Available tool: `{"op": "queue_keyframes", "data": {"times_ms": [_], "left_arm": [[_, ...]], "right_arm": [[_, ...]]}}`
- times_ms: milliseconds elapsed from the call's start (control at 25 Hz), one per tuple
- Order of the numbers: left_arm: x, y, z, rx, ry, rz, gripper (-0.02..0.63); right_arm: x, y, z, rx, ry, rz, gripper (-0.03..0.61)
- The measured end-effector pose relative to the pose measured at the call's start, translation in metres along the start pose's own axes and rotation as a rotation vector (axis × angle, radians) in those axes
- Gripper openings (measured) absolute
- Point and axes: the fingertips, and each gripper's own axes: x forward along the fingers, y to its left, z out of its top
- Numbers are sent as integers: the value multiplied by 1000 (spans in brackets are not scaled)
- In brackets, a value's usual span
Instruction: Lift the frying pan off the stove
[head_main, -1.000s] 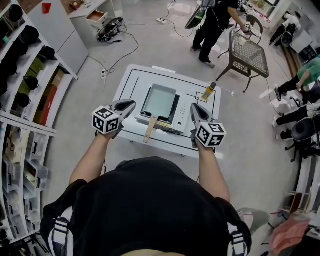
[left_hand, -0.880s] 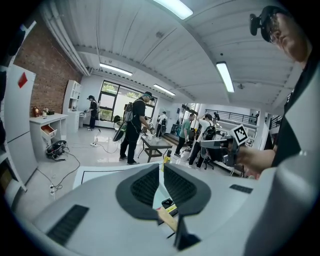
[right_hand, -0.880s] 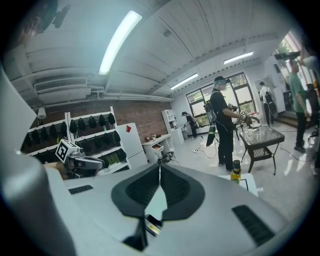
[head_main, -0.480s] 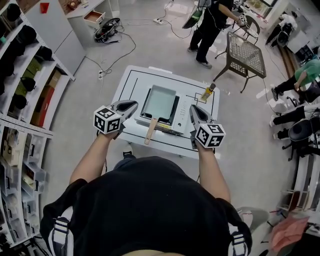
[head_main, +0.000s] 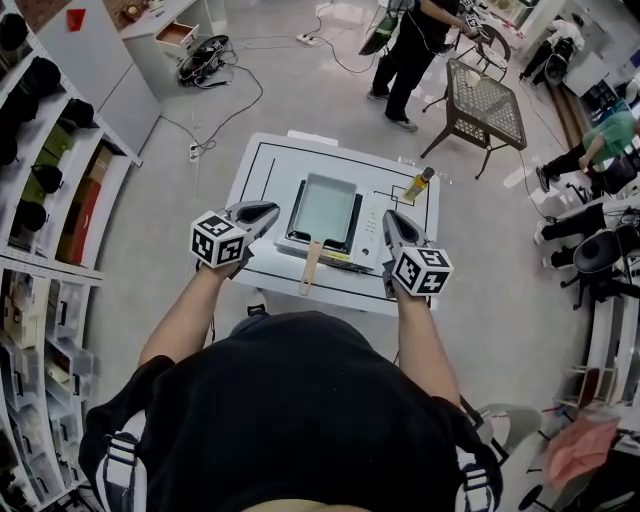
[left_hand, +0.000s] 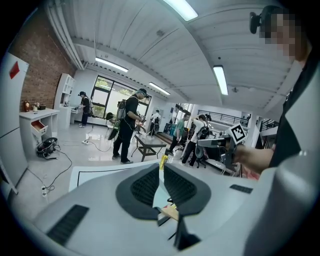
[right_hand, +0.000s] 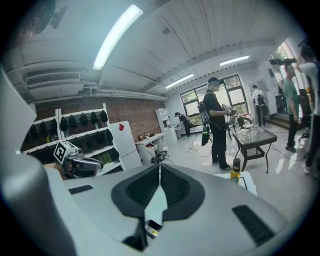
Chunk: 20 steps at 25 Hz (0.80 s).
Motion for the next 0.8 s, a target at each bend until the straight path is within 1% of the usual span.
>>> {"op": "queue_keyframes", "data": {"times_ms": [200,400,800], "left_arm": [[-2,16,-4,-5,14,-25,35],[-3,33,3,-11,7,-40,35],[-2,43,-4,-26,26,-67,35]], "right_arm": [[9,6,-2,6,1,-29,11],[17,11,-3,15,4,-52,11],[24,14,-13,29,21,-75,11]]}}
